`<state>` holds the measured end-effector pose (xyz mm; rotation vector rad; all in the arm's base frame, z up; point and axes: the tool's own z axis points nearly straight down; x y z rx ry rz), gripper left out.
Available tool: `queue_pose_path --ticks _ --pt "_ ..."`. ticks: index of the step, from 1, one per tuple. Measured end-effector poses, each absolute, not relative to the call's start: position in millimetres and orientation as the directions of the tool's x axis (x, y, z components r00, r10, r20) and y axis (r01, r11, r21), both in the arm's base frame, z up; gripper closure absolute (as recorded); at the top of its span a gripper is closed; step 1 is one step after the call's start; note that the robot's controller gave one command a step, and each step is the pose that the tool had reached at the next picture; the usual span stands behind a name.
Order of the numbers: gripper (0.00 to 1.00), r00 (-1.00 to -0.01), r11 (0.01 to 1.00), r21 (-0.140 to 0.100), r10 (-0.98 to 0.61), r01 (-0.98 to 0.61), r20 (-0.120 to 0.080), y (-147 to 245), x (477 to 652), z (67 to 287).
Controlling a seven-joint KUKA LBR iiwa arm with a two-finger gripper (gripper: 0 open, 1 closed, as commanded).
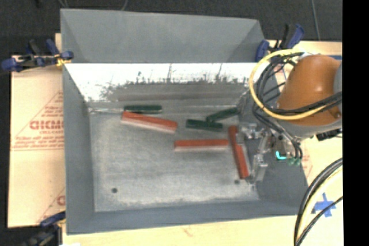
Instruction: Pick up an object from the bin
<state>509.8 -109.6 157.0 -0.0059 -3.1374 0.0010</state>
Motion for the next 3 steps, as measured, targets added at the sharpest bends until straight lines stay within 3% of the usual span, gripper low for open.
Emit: queue_pose_path --ticks 1,2,3 --pt "0.00 -0.992 0.992 0.001 -0.129 -0.129 -0.003 -46 571.5 72" --pt "1.00 -0.992 0.992 -0.002 -0.126 -0.126 -0.005 -50 571.1 75" --pt "1.00 -0.971 0.971 -0.005 -0.241 -0.241 -0.013 -40 590.6 226"
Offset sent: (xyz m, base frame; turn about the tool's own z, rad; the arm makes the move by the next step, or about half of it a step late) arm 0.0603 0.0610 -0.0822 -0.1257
